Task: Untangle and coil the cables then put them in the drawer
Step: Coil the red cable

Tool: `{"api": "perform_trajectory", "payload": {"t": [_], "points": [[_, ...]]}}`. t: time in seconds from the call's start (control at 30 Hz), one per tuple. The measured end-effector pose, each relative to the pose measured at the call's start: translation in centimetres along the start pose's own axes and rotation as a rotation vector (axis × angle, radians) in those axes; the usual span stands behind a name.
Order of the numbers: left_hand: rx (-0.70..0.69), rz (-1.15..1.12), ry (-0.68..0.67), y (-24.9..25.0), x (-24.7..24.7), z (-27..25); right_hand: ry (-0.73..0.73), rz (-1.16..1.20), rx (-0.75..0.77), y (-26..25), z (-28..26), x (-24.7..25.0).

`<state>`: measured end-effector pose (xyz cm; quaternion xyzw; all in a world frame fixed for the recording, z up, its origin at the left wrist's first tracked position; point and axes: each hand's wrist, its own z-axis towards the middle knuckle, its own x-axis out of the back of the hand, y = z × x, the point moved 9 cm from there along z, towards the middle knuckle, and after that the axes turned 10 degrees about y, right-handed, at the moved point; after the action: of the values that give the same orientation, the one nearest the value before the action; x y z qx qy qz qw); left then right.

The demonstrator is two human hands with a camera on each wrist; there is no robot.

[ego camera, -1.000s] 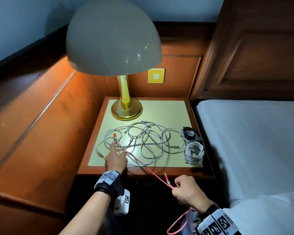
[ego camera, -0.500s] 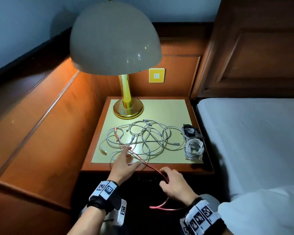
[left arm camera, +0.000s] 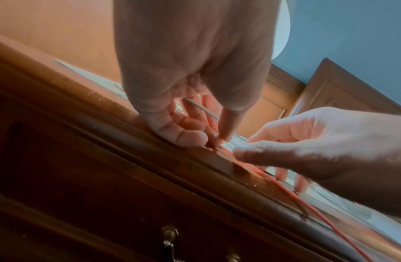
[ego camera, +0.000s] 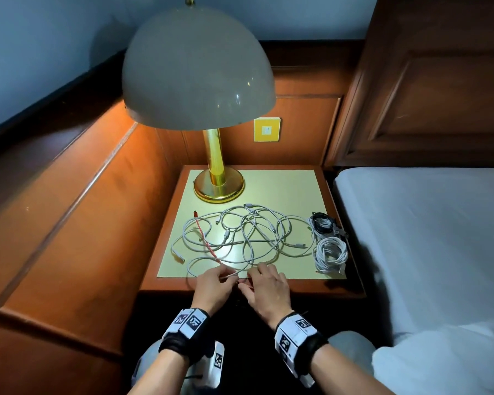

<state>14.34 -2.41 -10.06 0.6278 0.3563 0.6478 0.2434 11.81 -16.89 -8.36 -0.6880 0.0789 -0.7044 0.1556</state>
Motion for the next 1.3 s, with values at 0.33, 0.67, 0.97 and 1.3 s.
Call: {"api": "perform_trajectory", "payload": {"t": [0.33,0.67,0.97,1.3], "points": [[0.050,-0.113,0.034,-0.7,0.7,0.6,-0.026,0.097,-0.092,0.4,-1.4,1.2],[0.101,-0.134,0.092,-1.0,0.5,0.8,-0.396,0.398,-0.242,4.9,-7.4,-2.5],[0.063,-0.098,0.102,-0.3,0.5,0.2,-0.311,0.890,-0.449,0.2,-3.8,-4.5],[0.074,-0.101,0.091,-0.1,0.8,-0.1,-0.015,0.689,-0.452,-0.9,-2.9,-3.1]]}}
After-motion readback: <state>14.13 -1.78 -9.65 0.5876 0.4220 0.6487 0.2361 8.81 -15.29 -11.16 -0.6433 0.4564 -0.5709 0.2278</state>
